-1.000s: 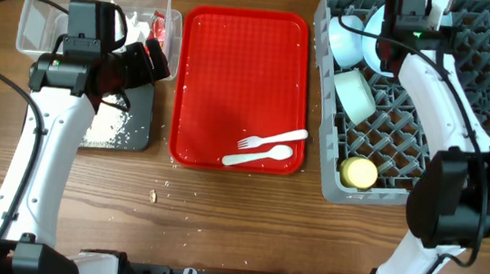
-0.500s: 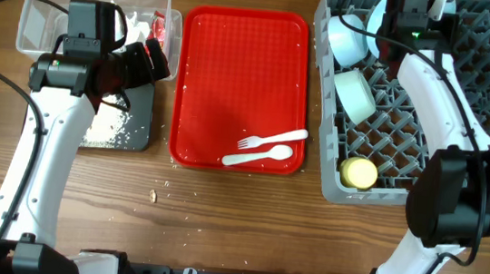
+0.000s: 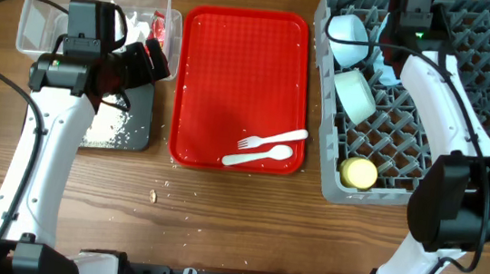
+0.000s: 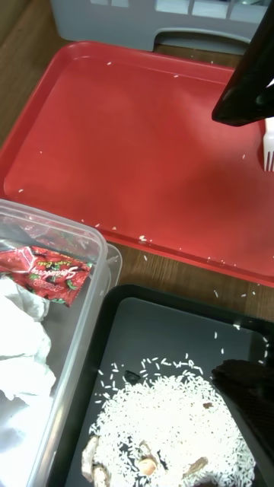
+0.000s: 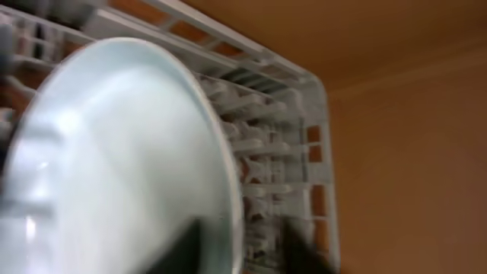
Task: Sort waste into correct bins and load items into the dishwasher rack
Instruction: 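Stand the light-blue plate upright in the dish rack and release, then move the right gripper toward the white fork and spoon on the tray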
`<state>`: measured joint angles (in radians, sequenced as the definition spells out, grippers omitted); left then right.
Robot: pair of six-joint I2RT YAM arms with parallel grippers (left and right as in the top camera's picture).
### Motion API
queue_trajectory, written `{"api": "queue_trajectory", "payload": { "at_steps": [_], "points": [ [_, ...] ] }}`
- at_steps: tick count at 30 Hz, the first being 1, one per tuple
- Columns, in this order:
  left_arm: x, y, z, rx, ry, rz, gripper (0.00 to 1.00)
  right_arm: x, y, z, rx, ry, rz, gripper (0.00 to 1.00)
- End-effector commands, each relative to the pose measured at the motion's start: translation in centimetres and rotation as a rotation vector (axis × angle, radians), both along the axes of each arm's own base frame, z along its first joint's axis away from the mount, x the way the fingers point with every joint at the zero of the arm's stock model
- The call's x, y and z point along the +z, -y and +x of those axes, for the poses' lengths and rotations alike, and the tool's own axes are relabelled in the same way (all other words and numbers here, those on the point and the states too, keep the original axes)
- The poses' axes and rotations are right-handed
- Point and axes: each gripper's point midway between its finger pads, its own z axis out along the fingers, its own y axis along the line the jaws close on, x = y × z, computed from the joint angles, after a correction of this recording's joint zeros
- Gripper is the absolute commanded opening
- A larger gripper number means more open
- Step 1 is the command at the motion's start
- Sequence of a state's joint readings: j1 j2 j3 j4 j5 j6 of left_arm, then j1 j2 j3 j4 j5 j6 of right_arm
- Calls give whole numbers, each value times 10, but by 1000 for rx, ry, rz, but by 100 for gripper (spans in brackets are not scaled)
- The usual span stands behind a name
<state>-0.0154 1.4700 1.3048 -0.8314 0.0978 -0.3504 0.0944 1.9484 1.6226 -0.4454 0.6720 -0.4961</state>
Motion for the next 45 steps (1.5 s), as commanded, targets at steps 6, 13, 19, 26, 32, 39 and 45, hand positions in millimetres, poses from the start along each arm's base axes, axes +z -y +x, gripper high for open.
{"api": "queue_trajectory", "payload": {
  "at_steps": [6,13,19,26,32,39,45],
  "points": [
    [1,-3,2,10,3,4,100,42,-41,-18,38,154,377,100],
    [1,-3,2,10,3,4,100,95,-203,-80,433,-42,1350,100],
    [1,-3,2,11,3,4,100,2,-230,-109,-105,-247,1442,95],
    [1,-3,2,10,3,4,100,-95,-243,-171,-702,-243,1322,77],
    [1,-3,2,11,3,4,100,-140,-246,-202,-918,-171,1283,76],
    [1,-3,2,11,3,4,100,-156,-262,-193,-879,-173,1303,73],
    [1,-3,2,11,3,4,100,-172,-270,-192,-887,-214,1313,65]
  ]
}}
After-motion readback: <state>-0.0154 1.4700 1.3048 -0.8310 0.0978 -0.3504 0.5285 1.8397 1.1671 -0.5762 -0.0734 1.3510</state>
